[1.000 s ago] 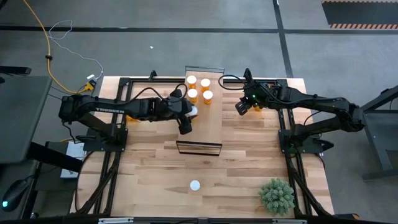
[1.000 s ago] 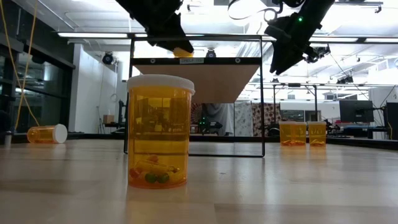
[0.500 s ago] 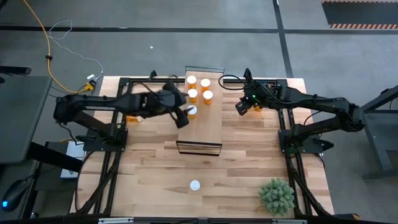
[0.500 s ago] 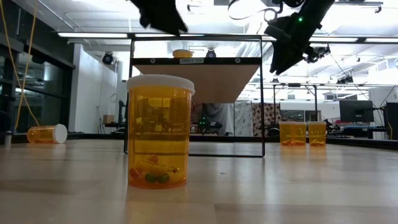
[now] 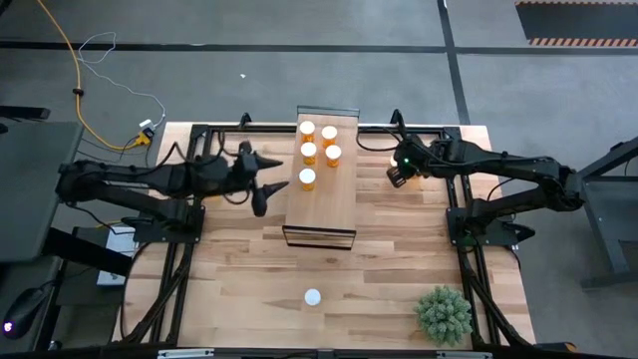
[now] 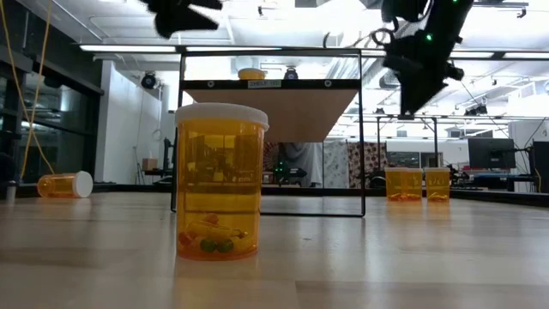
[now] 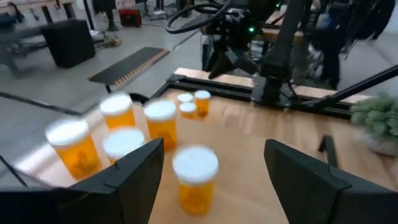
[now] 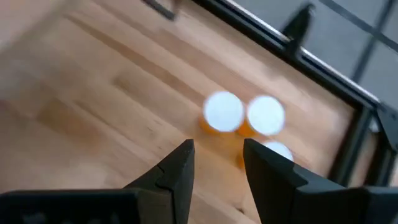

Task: Pick and place medicine bottles onto shelf by color
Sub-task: Put the orange pill bottle on the shelf

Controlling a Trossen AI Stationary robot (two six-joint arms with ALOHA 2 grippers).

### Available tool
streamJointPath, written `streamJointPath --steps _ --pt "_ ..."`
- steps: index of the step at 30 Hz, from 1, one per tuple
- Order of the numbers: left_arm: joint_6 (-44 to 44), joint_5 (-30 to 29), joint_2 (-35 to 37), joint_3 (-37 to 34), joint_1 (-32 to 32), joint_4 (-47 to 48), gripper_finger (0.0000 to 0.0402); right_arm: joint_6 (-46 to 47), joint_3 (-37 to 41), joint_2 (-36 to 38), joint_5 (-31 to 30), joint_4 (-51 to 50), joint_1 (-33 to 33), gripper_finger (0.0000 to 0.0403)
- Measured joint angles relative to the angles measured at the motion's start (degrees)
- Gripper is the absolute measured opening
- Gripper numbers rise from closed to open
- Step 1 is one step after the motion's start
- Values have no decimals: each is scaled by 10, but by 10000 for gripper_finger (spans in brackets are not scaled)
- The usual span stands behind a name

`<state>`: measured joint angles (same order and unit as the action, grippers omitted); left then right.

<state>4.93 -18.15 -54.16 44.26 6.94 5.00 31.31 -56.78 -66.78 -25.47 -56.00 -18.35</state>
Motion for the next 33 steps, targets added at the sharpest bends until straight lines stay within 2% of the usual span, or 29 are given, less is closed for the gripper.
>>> streamJointPath --steps 4,8,21,26,33 --pt "43 0 40 -84 -12 -51 268 29 45 0 -5 4 -10 131" --pt "59 -5 61 -125 -14 -64 268 45 87 0 -4 10 -37 142" --pt "59 -4 66 -128 -14 -75 268 18 99 -8 24 48 -153 296" --pt "59 -3 66 -128 -14 -74 268 -20 99 -41 68 49 -195 307" --pt "59 -2 66 -128 -14 -74 268 -99 99 -98 84 76 -226 307"
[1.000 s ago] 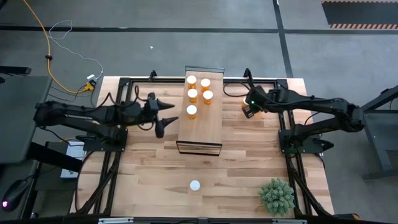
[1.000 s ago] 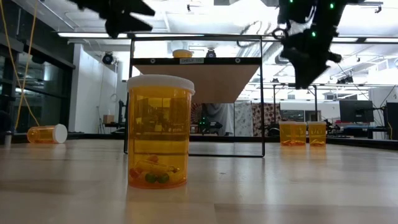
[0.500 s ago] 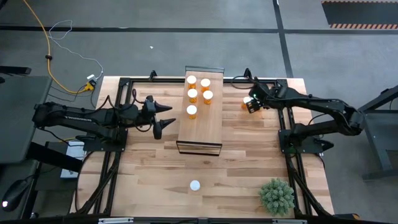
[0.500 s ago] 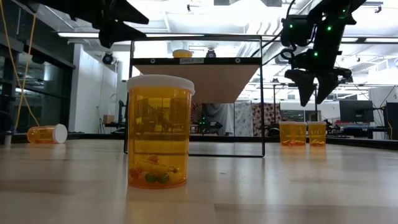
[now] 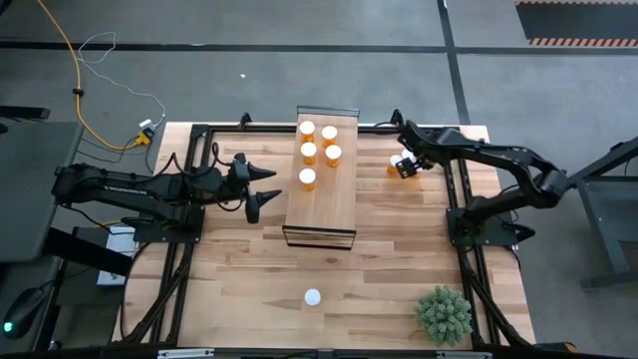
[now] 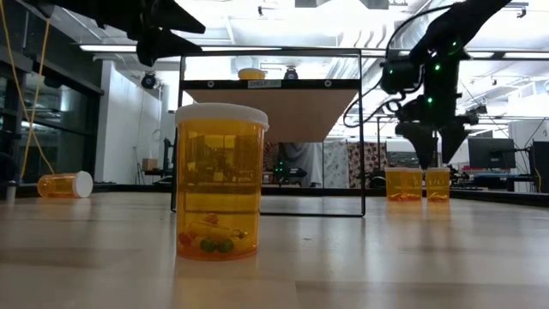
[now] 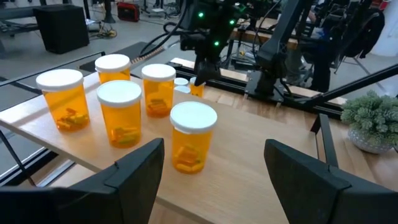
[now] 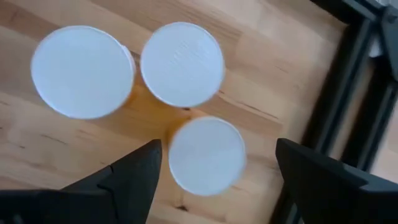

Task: Pick and place medicine bottles onto shelf by color
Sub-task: Put the orange pill bottle on the shelf

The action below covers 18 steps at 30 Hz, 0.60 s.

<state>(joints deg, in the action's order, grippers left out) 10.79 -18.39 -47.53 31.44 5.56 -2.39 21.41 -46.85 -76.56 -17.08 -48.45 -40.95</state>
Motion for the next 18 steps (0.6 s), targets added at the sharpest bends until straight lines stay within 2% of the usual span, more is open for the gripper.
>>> streamJointPath --steps 3,10,18 --pt "0 0 0 0 0 0 268 -23 0 -21 17 14 -7 307" --pt "0 0 0 0 0 0 268 -44 0 -66 10 14 -19 307" --pt "0 0 0 0 0 0 268 -60 0 -81 10 20 -19 307"
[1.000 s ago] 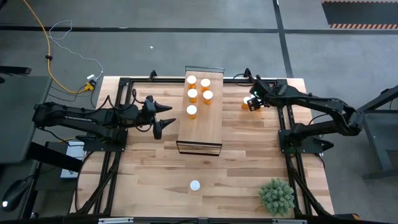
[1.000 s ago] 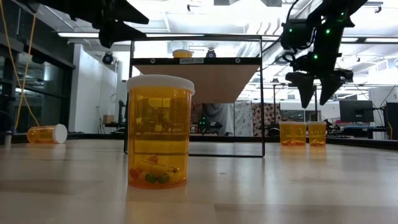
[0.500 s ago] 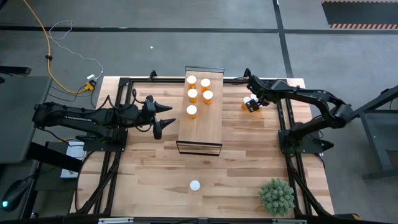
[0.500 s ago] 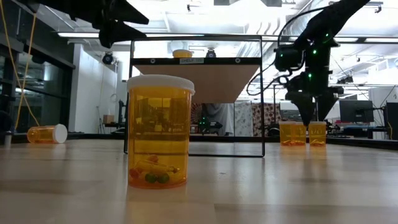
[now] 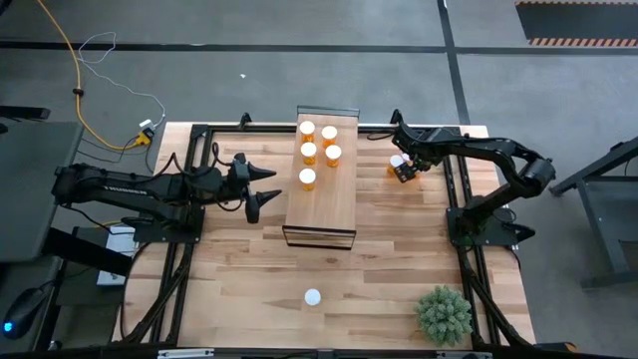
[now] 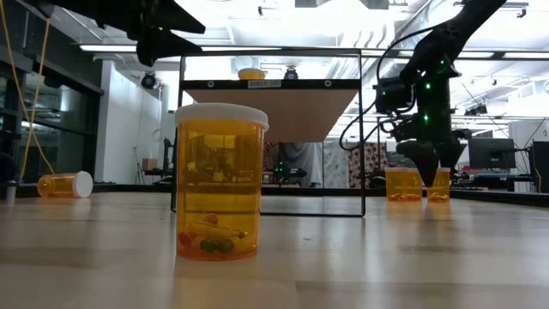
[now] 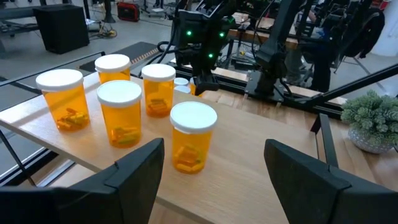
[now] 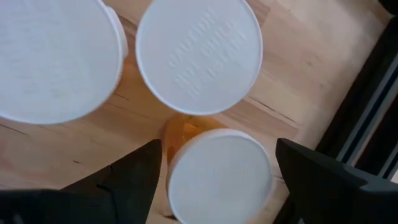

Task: Pick and place medicine bottles onto shelf by color
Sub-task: Put the orange pill bottle on the shelf

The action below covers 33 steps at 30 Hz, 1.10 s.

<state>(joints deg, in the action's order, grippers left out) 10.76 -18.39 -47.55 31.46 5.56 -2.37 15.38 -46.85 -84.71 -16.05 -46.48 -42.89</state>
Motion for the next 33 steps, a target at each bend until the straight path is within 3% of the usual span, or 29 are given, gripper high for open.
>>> streamJointPath --steps 5,17,27,33 --pt "0 0 0 0 0 0 268 -3 0 0 0 3 0 287" --pt "0 0 0 0 0 0 268 -9 0 0 0 -3 0 190" --pt "0 0 0 0 0 0 268 -9 -2 13 27 -60 13 211" --pt "-9 0 0 0 0 0 268 9 -60 59 61 -145 52 194"
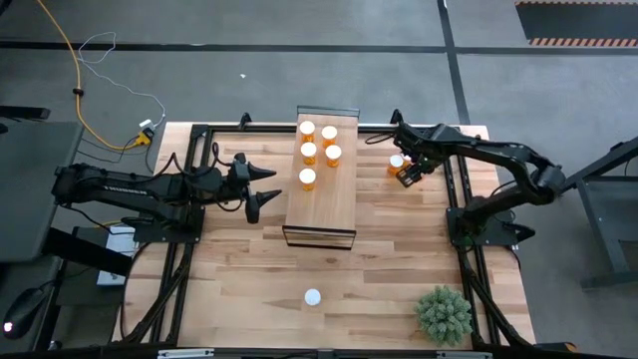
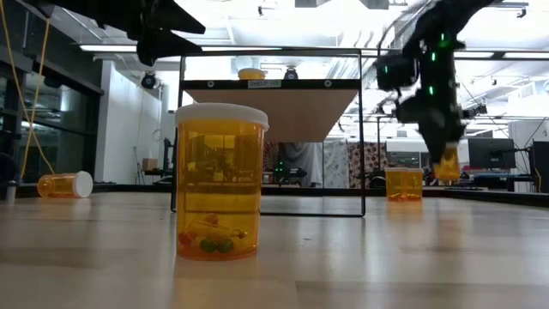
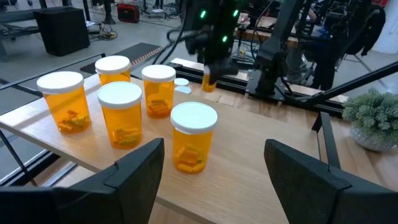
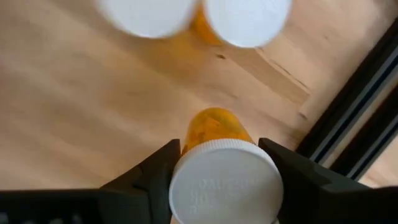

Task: Pick and place medicine bottles onto shelf by color
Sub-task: Put the orange pill bottle on the shelf

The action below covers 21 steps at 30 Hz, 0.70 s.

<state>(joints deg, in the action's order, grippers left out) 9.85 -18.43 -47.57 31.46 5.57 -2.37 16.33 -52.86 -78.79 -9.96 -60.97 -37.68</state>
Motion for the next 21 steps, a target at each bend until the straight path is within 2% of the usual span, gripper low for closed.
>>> streamJointPath --steps 4,9,16,21 --pt "0 0 0 0 0 0 268 33 -67 30 53 -50 47 189" --pt "0 -2 0 0 0 0 268 73 -145 37 94 -44 130 208" --pt "0 -2 0 0 0 0 268 76 -260 -9 77 -20 251 214" --pt "0 -2 0 0 0 0 268 61 -357 -72 42 -22 292 214"
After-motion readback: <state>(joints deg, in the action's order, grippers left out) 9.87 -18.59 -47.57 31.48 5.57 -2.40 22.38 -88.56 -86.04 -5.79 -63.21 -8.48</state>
